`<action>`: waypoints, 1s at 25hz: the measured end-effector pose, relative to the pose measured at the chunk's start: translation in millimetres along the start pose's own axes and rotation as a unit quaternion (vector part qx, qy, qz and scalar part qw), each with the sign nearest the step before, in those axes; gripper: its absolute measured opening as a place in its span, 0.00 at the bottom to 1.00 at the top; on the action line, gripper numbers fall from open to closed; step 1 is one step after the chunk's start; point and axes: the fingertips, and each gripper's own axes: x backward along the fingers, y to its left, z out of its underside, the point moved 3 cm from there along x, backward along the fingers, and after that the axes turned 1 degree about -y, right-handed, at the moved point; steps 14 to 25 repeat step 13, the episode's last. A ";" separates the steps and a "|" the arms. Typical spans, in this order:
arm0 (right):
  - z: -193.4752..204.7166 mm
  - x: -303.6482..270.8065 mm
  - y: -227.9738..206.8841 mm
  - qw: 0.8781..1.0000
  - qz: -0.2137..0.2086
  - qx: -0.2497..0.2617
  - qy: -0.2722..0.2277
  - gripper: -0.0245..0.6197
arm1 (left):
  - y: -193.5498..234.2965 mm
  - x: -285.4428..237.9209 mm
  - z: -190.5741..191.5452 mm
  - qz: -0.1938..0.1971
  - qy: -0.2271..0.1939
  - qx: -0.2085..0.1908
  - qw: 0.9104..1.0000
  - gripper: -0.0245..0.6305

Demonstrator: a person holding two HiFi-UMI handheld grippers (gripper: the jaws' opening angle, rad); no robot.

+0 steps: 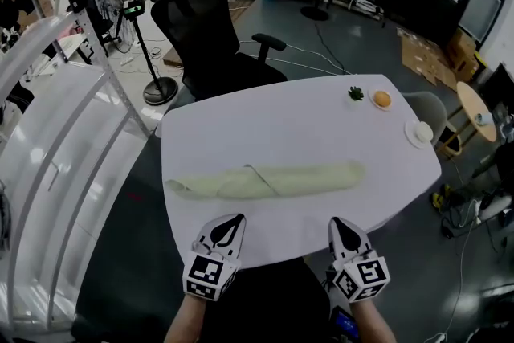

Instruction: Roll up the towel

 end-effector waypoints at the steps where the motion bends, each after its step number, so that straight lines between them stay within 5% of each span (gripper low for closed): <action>1: 0.6 -0.8 0.3 1.000 -0.001 0.002 0.002 0.05 | 1.0 -0.3 0.1 -0.001 0.001 0.000 1.000 0.06; 25: -6.9 -8.8 3.1 1.000 -0.010 0.003 0.014 0.05 | 2.8 -4.6 -2.7 0.000 0.005 0.006 1.000 0.06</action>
